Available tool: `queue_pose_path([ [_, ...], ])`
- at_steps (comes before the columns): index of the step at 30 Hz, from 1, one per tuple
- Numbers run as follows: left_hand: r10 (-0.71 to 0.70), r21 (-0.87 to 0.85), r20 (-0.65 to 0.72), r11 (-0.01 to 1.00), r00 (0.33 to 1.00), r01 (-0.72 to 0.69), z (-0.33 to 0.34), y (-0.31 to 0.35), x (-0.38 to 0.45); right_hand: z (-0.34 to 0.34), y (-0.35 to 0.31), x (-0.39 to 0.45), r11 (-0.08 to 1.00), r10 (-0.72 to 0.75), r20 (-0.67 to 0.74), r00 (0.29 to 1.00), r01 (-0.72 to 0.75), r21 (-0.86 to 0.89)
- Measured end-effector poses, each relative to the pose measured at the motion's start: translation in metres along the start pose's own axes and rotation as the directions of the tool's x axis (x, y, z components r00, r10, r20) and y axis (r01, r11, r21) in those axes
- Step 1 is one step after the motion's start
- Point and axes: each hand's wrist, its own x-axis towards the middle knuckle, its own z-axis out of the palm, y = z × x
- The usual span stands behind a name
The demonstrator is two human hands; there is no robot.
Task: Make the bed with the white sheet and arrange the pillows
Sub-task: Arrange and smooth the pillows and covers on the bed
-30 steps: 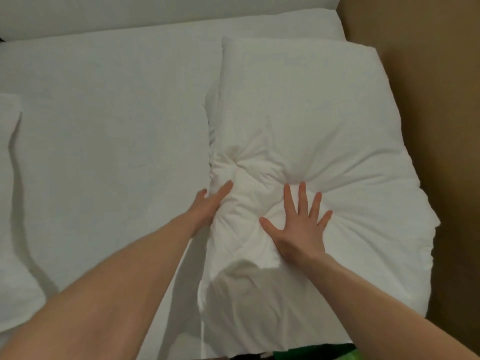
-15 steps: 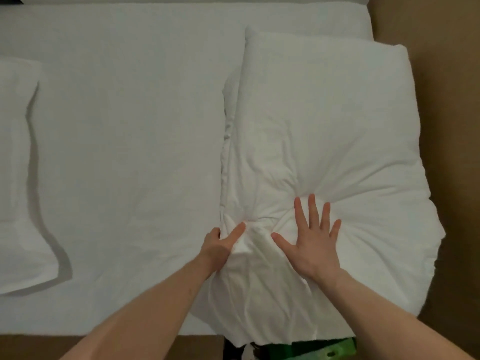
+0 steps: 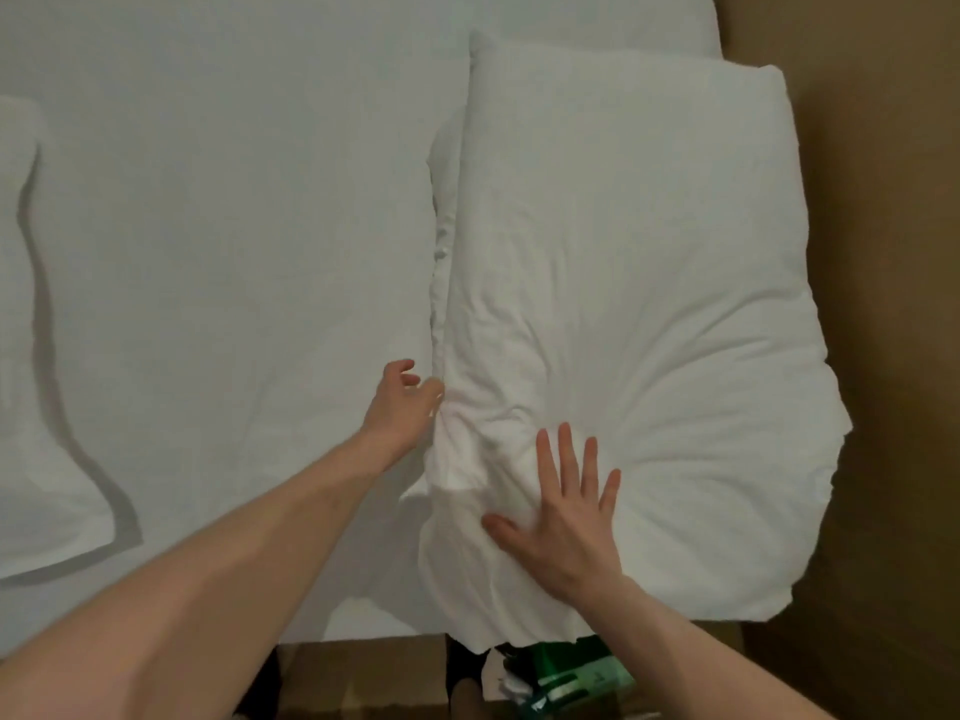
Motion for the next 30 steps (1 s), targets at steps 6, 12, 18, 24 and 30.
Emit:
queue_pose_path([
  [6, 0.179, 0.161, 0.335, 0.956, 0.925, -0.243, 0.039, -0.050, -0.017, 0.021, -0.011, 0.005, 0.991, 0.107, 0.026, 0.994, -0.105, -0.079],
  [12, 0.090, 0.354, 0.370, 0.907, 0.925, -0.230, -0.012, -0.033, -0.035, 0.031, -0.028, -0.035, 0.983, 0.183, 0.057, 0.981, -0.183, 0.002],
  [18, 0.245, 0.243, 0.177, 0.927, 0.953, -0.284, -0.077, -0.072, -0.070, 0.035, -0.099, -0.048, 0.928, 0.308, 0.130, 0.942, -0.328, 0.177],
  [24, 0.300, 0.314, 0.065, 0.899, 0.952, -0.305, -0.191, -0.107, -0.090, 0.024, -0.151, -0.044, 0.910, 0.355, 0.183, 0.917, -0.384, 0.158],
  [30, 0.353, 0.495, -0.157, 0.836, 0.922, -0.236, -0.351, -0.145, -0.103, 0.012, -0.295, -0.037, 0.934, 0.113, 0.079, 0.990, -0.133, 0.332],
])
